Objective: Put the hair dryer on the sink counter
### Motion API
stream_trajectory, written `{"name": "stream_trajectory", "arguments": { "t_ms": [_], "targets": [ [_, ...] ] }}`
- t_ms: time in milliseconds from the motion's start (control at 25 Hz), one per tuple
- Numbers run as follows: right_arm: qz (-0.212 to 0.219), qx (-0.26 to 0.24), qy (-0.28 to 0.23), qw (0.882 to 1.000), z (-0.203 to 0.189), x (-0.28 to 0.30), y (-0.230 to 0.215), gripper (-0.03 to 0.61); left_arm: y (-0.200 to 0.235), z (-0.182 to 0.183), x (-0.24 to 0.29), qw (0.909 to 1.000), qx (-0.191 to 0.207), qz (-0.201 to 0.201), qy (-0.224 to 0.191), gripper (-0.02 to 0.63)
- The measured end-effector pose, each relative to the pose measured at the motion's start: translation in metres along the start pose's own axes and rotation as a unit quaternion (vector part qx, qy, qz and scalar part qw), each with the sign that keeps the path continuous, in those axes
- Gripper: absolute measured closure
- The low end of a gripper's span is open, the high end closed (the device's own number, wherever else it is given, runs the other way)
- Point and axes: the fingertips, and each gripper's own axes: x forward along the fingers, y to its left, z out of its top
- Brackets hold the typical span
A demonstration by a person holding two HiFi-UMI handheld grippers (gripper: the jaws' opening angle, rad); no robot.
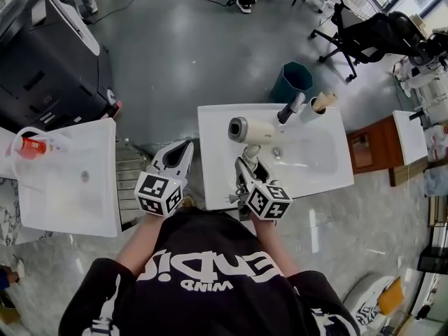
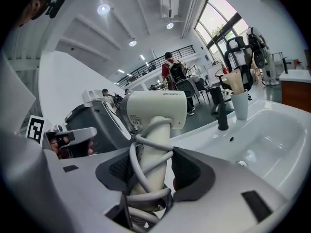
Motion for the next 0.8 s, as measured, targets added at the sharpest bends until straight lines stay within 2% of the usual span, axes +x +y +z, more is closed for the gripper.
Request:
{"name": "stream_trajectory", "arguments": {
  "t_ms": [800],
  "targets": [
    [-0.041, -0.040, 0.103, 0.993, -0.048, 0.102, -0.031, 0.347, 0.031, -0.002, 0.030, 0.9998, -0.008, -0.009, 0.015, 0.606]
  ]
}}
